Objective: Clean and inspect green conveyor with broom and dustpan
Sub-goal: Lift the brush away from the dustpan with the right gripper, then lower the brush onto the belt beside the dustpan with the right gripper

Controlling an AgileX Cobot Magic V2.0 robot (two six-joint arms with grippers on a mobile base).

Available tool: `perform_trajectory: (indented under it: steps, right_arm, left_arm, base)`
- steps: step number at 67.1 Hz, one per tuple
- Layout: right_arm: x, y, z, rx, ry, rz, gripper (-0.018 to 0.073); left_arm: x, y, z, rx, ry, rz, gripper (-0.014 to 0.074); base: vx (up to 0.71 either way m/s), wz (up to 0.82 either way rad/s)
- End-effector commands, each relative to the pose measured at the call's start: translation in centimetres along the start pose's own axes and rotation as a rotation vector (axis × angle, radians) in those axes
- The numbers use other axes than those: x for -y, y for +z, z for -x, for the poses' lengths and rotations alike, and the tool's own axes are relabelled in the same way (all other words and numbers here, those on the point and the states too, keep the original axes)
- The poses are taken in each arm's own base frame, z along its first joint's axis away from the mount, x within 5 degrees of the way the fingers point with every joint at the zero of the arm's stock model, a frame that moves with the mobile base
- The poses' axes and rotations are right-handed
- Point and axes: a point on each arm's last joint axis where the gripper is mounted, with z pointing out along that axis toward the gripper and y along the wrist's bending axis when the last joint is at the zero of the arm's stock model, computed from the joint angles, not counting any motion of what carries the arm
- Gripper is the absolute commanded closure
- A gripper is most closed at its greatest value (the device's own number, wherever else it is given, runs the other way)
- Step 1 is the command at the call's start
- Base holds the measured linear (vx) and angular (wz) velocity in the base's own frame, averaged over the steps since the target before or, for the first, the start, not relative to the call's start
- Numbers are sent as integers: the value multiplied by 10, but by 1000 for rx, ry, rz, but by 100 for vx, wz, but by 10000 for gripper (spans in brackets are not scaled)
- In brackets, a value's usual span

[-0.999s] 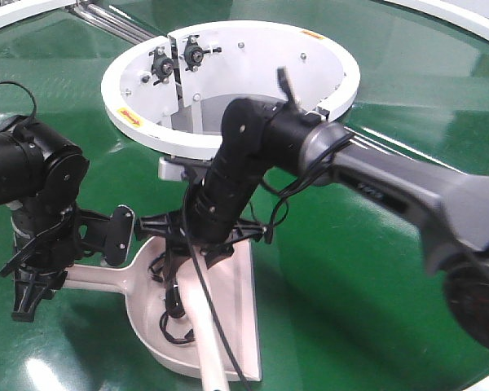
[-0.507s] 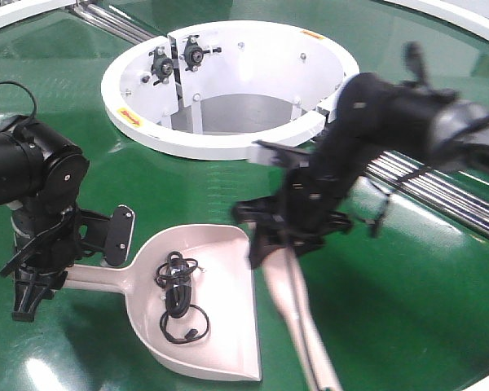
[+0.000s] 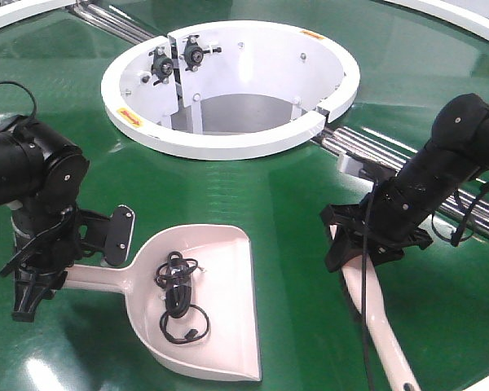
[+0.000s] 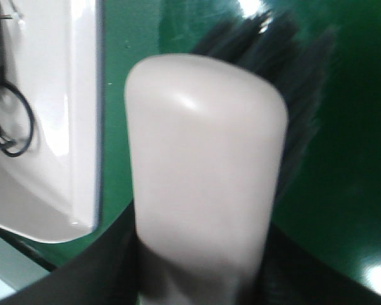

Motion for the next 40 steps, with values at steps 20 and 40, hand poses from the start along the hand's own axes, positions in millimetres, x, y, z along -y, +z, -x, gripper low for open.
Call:
perform_trajectory:
  steps: [20, 40]
  right_arm:
    - [-4, 11, 5, -51, -160, 129, 562]
    - [2, 20, 7, -77, -145, 124, 562]
  left_arm:
    - [3, -18, -2, 28, -4, 25, 619]
    - [3, -18, -2, 28, -4, 25, 619]
  base:
    - [0, 0]
    - [0, 0]
